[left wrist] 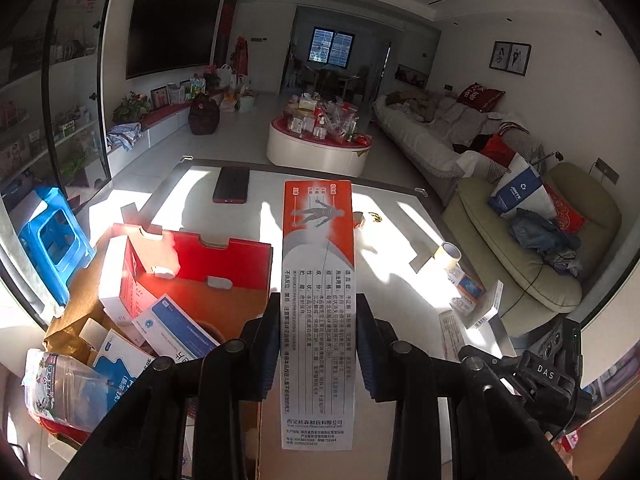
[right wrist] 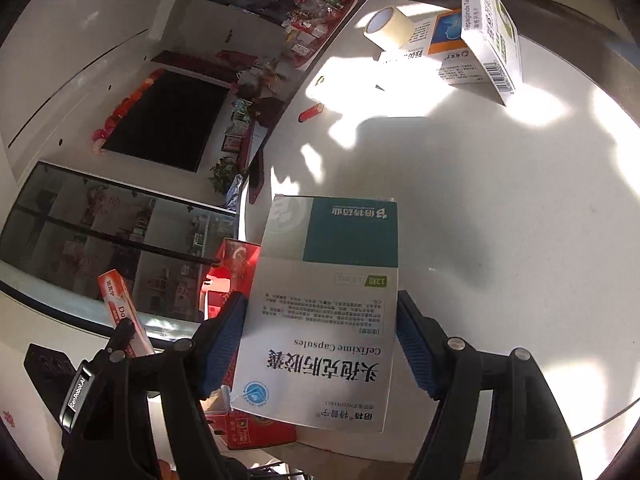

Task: Organize objects
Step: 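Grasp the white-teal cefixime box with the right tool while the left tool holds the red box, then carry the red-and-white box and cefixime box toward the tray with both tools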

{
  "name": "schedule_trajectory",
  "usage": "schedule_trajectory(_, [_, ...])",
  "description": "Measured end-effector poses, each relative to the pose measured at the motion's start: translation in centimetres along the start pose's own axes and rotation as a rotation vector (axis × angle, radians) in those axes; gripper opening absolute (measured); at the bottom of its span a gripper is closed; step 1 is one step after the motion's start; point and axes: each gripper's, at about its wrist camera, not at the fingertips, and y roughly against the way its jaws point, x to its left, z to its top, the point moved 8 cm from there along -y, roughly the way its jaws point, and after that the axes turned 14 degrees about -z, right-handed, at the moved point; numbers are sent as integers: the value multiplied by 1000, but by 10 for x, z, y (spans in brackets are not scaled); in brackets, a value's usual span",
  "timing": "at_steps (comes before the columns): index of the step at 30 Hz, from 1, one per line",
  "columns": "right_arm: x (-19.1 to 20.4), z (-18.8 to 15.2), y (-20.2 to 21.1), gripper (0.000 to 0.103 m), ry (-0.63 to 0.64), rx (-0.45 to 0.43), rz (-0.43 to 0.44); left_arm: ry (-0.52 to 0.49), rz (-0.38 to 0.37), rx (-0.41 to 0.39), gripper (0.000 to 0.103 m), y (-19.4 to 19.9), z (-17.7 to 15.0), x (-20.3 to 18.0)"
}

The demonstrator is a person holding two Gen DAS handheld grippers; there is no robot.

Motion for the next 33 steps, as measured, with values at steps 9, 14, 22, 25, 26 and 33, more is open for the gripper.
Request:
schedule_trajectory(9, [24,-30,2,73,-224,170,411,-20,68,-37,36,23,-16,0])
schedule_trajectory(14, [41,-38,3,73,-236,213,517,-23,116,-39,36,27,-21,8])
schedule_trajectory(22, [51,-40,3,73,-211,232,555,-26,168,-42,36,31,-25,20])
schedule_trajectory(25, [50,-43,3,73,-212,239,558,-28,179,-42,36,32,-25,22])
schedule_trajectory(26, [50,-43,1,73,-211,242,560,-28,181,-42,36,32,-25,23])
schedule_trajectory(33, [52,-48,-3,73,-218,258,568,-35,201,-40,36,31,-26,27])
